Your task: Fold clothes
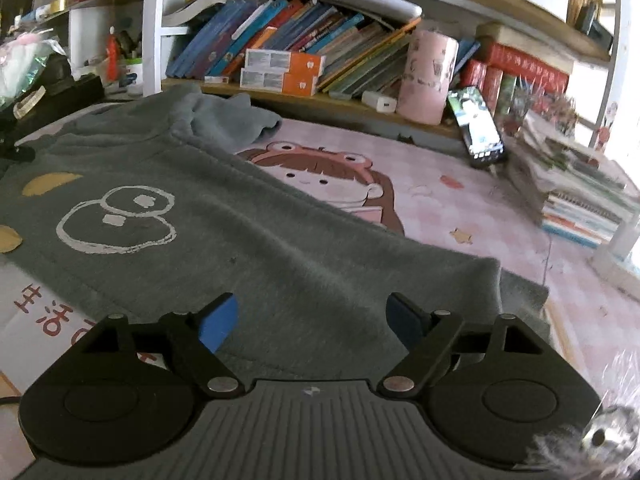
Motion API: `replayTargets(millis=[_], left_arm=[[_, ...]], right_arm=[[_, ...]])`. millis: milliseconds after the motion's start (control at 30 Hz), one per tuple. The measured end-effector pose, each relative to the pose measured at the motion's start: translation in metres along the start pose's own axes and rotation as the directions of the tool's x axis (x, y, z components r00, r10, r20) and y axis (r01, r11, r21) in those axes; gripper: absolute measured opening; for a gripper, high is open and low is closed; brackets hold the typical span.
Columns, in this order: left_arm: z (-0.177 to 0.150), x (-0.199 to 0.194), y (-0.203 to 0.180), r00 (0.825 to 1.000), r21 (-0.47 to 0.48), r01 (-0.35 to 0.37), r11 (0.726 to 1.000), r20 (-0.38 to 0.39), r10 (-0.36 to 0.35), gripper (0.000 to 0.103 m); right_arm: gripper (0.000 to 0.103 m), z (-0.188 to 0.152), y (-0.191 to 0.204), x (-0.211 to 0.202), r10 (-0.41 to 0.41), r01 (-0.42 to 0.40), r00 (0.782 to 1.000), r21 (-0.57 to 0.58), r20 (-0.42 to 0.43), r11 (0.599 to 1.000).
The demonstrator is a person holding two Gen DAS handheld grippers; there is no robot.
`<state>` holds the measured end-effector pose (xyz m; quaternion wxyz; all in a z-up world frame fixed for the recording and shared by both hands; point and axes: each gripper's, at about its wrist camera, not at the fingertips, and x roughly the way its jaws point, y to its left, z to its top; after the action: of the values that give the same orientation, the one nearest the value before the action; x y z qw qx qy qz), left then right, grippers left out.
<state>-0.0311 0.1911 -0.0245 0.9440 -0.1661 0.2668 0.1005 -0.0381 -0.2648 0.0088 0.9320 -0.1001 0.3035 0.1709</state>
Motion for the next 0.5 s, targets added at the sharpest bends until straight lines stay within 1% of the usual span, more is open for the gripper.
replayTargets(millis=[33, 167, 233, 267, 500], left_arm=[[0.001, 0.0, 0.002, 1.0, 0.015, 0.01, 1.0, -0.006, -0.01, 0.045], [0.004, 0.002, 0.01, 0.999, 0.061, 0.046, 0.997, -0.028, -0.044, 0.035], [0.006, 0.003, 0.013, 0.998, 0.072, 0.048, 0.996, -0.031, -0.046, 0.027], [0.006, 0.003, 0.014, 0.998, 0.076, 0.048, 0.996, -0.032, -0.046, 0.027], [0.015, 0.003, 0.032, 0.999, 0.028, -0.052, 0.998, 0.014, 0.052, 0.025]], right_arm=[[0.08, 0.0, 0.0, 0.002, 0.006, -0.006, 1.0, 0.008, -0.003, 1.0], [0.081, 0.001, 0.003, 0.009, 0.027, -0.027, 1.0, 0.026, -0.013, 0.999], [0.081, 0.002, 0.006, 0.012, 0.037, -0.037, 0.999, 0.031, -0.012, 0.999], [0.081, 0.003, 0.008, 0.013, 0.044, -0.044, 0.999, 0.032, -0.011, 0.999], [0.082, 0.008, 0.02, 0.017, 0.089, -0.089, 0.996, 0.006, -0.007, 0.996]])
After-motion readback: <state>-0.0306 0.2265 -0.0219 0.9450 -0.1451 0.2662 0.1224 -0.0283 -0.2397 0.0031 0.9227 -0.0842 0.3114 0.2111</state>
